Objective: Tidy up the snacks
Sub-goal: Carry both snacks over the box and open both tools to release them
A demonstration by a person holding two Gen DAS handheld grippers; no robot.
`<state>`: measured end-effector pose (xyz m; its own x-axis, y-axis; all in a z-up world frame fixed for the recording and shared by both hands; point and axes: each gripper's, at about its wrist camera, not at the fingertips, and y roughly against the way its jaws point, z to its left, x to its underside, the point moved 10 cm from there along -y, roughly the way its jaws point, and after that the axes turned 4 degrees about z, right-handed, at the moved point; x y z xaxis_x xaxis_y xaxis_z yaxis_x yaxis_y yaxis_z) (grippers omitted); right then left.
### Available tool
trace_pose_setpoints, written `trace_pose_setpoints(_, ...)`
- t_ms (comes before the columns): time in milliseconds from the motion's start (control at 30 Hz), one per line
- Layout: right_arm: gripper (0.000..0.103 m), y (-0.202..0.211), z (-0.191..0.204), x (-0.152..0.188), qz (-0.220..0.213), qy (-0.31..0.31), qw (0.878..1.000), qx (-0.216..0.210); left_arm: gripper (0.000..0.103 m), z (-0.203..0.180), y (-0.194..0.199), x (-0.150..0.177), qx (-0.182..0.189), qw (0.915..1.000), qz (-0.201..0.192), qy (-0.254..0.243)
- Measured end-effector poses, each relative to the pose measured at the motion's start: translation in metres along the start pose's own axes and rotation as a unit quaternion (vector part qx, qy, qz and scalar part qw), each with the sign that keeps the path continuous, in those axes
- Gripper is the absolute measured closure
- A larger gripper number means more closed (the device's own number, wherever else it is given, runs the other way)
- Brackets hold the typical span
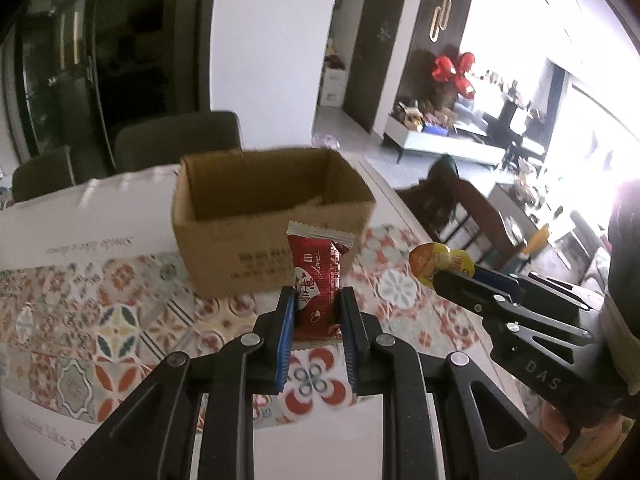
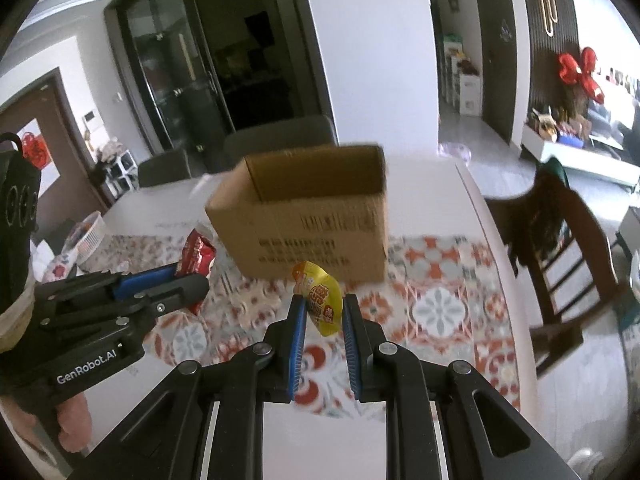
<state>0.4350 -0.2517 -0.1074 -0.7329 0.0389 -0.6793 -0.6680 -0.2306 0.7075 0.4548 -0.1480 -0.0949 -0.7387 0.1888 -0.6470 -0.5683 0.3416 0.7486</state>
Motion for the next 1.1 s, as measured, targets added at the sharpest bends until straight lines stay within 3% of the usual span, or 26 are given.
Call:
trace_pose_setpoints(200,0.083,0.002,0.005,-0.041,-0.034,0.007,0.999,-0.007,0.081,0.016,0.008,-0.033,-0.028,0.9993,-0.024,0.006)
trace_pose_setpoints(433,0.083,-0.019,0.006,-0.083,-0.036,0.006,0.999,-0.023,0.081,0.039,0.001,-0.071,-0.056,0.998,-0.029,0.009)
trace_pose_setpoints(800,0.083,-0.072,0.008,-0.132,-0.012,0.036,0.999,-0.006,0.081,0.072,-0.059,-0.109,-0.041,0.9978,0.028,0.043)
trace_pose_setpoints(1100,0.083,-0.116,-0.004,-0.14,0.043,0.026,0.999,-0.01,0.08,0.083,-0.106,-0.12,-0.045,0.9952,0.078,0.038)
